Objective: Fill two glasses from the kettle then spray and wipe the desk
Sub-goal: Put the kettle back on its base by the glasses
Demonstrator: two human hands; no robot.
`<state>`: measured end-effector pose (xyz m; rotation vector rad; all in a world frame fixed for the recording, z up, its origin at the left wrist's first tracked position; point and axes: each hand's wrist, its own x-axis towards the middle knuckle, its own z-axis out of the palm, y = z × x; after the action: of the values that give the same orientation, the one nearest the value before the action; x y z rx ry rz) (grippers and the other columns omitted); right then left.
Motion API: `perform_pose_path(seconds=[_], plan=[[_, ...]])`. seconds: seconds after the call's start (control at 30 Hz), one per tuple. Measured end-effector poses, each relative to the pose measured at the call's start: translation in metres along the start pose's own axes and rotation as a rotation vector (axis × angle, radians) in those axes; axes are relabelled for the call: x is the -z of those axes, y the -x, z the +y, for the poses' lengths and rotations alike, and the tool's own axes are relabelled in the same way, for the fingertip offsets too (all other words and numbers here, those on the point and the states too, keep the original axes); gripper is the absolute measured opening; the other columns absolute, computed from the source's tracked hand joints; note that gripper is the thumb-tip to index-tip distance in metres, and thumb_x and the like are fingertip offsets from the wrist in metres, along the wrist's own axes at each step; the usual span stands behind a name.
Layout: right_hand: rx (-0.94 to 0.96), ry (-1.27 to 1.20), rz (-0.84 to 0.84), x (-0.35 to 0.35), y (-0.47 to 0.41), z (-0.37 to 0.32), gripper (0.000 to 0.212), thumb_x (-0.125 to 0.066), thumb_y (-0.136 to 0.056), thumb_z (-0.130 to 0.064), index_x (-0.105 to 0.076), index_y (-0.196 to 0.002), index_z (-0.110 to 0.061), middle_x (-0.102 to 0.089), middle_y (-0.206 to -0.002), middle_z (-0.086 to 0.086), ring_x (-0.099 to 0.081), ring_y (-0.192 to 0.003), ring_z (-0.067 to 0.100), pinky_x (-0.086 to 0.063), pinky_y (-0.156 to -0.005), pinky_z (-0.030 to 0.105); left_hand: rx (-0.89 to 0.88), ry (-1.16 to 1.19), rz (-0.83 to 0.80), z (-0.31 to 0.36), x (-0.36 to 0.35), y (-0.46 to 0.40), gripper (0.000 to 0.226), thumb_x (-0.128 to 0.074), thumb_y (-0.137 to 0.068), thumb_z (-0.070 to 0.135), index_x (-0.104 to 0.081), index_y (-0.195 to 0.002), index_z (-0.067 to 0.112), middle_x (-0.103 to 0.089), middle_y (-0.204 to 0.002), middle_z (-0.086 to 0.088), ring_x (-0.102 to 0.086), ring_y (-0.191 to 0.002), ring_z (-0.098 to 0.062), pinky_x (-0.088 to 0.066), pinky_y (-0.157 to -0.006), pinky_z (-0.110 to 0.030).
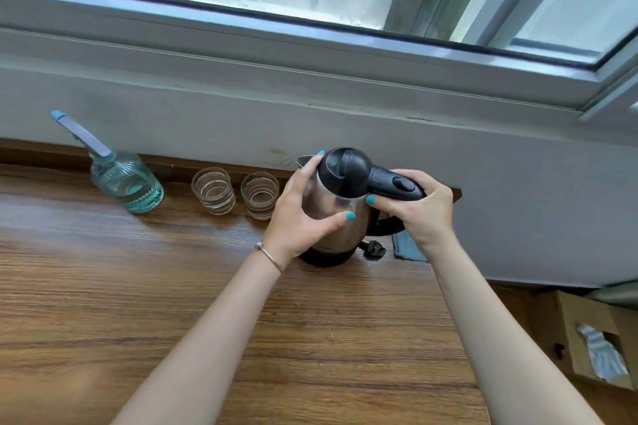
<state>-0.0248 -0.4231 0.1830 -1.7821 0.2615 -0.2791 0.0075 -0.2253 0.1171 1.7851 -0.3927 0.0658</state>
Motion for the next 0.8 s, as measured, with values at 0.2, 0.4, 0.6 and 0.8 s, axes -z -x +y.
perform_pose_path(seconds=[0.2, 0.4, 0.6, 0.8], plan=[[-0.015, 0.010, -0.019, 0.001, -0.002, 0.011, 0.047, -0.093, -0.052, 0.000, -0.072, -0.088, -0.022, -0.074, -0.084, -0.007, -0.070, -0.081, 0.005, -0.059, -0.075, 0.026, 0.040, 0.015, 0.012, -0.016, -0.005, 0.003, 0.099, -0.085, -0.063, 0.059, -0.032, -0.145, 0.048, -0.044, -0.147, 0.018, -0.040, -0.137, -0.007, -0.036, -0.112, -0.032], [0.000, 0.030, -0.017, -0.002, 0.005, 0.013, 0.048, -0.094, -0.052, -0.003, -0.073, -0.090, -0.022, -0.074, -0.083, -0.010, -0.070, -0.080, -0.001, -0.057, -0.073, 0.017, 0.029, 0.011, 0.019, -0.019, -0.003, 0.008, 0.099, -0.086, -0.064, 0.056, -0.033, -0.146, 0.045, -0.045, -0.147, 0.014, -0.042, -0.138, -0.014, -0.040, -0.111, -0.046], [0.016, 0.043, -0.036, -0.009, 0.008, 0.009, 0.048, -0.094, -0.052, -0.005, -0.073, -0.094, -0.017, -0.074, -0.085, -0.009, -0.070, -0.080, -0.002, -0.056, -0.073, 0.015, 0.026, 0.016, 0.040, -0.020, 0.005, 0.013, 0.098, -0.086, -0.064, 0.056, -0.033, -0.146, 0.047, -0.043, -0.149, 0.015, -0.039, -0.140, -0.014, -0.038, -0.112, -0.049], [0.011, 0.018, -0.056, -0.011, 0.004, 0.012, 0.048, -0.094, -0.052, -0.005, -0.074, -0.093, -0.020, -0.075, -0.088, -0.005, -0.073, -0.087, 0.014, -0.060, -0.078, 0.031, 0.020, 0.013, 0.055, -0.020, 0.006, 0.013, 0.097, -0.086, -0.064, 0.055, -0.033, -0.145, 0.049, -0.044, -0.146, 0.014, -0.040, -0.138, -0.012, -0.036, -0.114, -0.038]])
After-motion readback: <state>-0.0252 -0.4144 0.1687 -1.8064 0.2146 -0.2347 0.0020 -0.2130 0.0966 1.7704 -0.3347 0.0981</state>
